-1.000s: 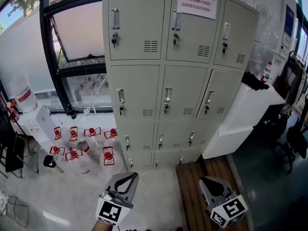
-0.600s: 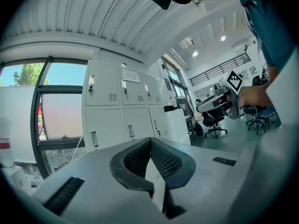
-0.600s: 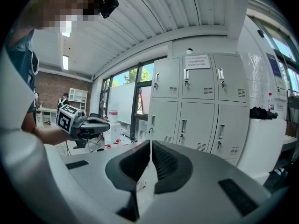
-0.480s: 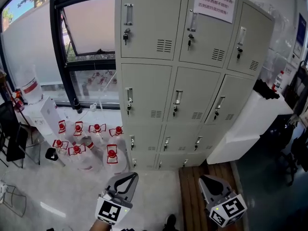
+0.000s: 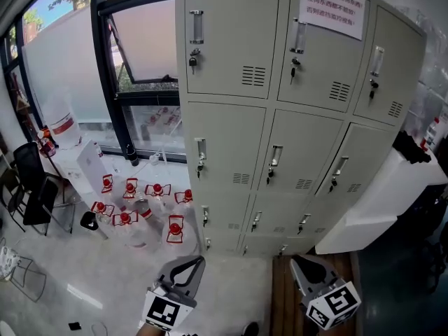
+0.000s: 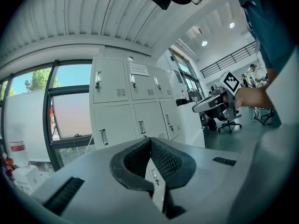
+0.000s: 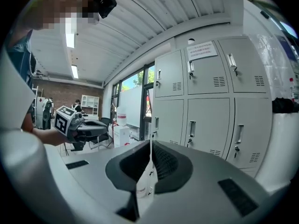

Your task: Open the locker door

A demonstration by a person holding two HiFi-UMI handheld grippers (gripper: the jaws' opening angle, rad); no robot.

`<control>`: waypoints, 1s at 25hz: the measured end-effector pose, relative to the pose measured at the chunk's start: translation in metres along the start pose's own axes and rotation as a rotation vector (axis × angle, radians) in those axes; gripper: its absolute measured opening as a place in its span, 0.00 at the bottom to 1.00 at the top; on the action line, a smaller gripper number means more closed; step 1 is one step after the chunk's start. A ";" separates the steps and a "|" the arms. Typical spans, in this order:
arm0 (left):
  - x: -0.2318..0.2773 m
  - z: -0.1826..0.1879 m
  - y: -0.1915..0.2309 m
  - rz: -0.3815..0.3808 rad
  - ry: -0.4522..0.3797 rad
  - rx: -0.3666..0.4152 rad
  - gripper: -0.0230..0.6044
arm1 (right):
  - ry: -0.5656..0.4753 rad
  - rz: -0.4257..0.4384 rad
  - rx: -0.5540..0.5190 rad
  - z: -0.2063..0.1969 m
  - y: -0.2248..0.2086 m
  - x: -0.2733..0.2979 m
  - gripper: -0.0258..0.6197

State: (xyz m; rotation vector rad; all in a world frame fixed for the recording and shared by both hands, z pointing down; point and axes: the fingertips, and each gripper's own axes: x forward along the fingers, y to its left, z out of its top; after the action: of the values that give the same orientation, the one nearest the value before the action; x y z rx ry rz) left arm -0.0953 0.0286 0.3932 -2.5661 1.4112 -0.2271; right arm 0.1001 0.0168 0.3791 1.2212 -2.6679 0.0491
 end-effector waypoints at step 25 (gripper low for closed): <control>0.094 0.009 -0.022 0.104 0.065 0.040 0.06 | -0.036 0.134 0.015 -0.007 -0.107 0.031 0.10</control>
State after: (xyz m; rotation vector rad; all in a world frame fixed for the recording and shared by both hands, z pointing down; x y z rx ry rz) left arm -0.0250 -0.0388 0.3938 -2.4658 1.5417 -0.3217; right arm 0.1623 -0.0760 0.3861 1.0553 -2.7819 0.0686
